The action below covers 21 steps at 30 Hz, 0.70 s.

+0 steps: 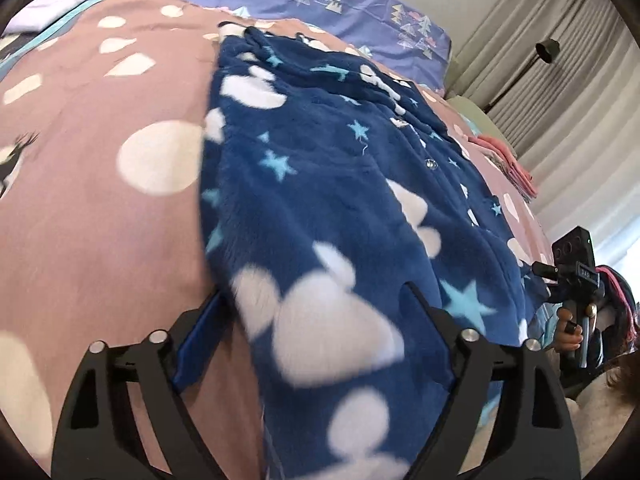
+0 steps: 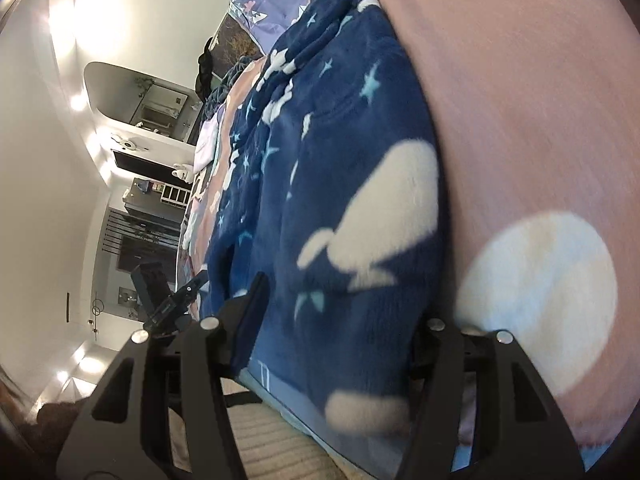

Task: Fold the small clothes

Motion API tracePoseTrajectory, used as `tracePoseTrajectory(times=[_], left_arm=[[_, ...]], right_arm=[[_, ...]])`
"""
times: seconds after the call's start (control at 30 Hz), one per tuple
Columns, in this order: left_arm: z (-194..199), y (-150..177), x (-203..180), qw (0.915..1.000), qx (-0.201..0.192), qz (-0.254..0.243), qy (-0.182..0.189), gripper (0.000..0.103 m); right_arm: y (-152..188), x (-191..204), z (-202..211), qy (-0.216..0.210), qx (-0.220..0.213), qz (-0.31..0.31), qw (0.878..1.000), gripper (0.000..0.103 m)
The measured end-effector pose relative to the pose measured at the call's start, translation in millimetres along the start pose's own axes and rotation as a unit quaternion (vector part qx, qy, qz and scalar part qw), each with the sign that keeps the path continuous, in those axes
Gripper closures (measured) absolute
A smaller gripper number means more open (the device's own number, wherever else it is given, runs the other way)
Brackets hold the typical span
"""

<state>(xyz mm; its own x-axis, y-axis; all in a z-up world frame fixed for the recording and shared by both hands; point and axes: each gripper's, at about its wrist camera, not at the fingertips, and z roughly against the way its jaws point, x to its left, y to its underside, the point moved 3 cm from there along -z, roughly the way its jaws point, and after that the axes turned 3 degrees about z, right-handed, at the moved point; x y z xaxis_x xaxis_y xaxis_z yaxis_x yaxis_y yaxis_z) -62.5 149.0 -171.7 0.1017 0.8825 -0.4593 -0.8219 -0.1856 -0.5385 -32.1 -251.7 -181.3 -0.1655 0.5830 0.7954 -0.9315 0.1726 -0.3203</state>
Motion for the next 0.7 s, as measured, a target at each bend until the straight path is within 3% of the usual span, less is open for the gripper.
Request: tracePoseTrajectory(times=[0.13, 0.27, 0.3, 0.33, 0.37, 0.43, 0.63, 0.7], left_arm=[[-7, -13, 1, 0.9999, 0.004, -0.008, 0.005, 0.015], [-11, -26, 10, 0.9988, 0.01, 0.012, 0.046, 0.015], [-10, -27, 12, 0.998, 0.015, 0.013, 0.06, 0.017], [-9, -27, 13, 0.9971, 0.021, 0.011, 0.072, 0.026], [-7, -25, 13, 0.9958, 0.031, 0.008, 0.086, 0.033], [-4, -16, 9, 0.9935, 0.05, -0.005, 0.102, 0.036], [13, 37, -40, 0.9759, 0.103, -0.094, 0.168, 0.036], [15, 45, -51, 0.9764, 0.096, -0.099, 0.166, 0.036]], right_arm=[[-4, -4, 0, -0.004, -0.005, -0.009, 1.0, 0.048], [-3, -4, -1, 0.003, -0.008, -0.006, 1.0, 0.048], [-3, -4, -1, 0.006, -0.008, -0.003, 1.0, 0.048], [-2, -3, -1, 0.008, -0.009, -0.002, 1.0, 0.048], [-2, -3, -1, 0.009, -0.009, -0.002, 1.0, 0.048], [-2, -3, -2, 0.009, -0.012, -0.001, 1.0, 0.048], [-1, 0, -5, 0.019, -0.013, 0.004, 1.0, 0.047], [-1, 0, -6, 0.019, -0.013, 0.002, 1.0, 0.046]])
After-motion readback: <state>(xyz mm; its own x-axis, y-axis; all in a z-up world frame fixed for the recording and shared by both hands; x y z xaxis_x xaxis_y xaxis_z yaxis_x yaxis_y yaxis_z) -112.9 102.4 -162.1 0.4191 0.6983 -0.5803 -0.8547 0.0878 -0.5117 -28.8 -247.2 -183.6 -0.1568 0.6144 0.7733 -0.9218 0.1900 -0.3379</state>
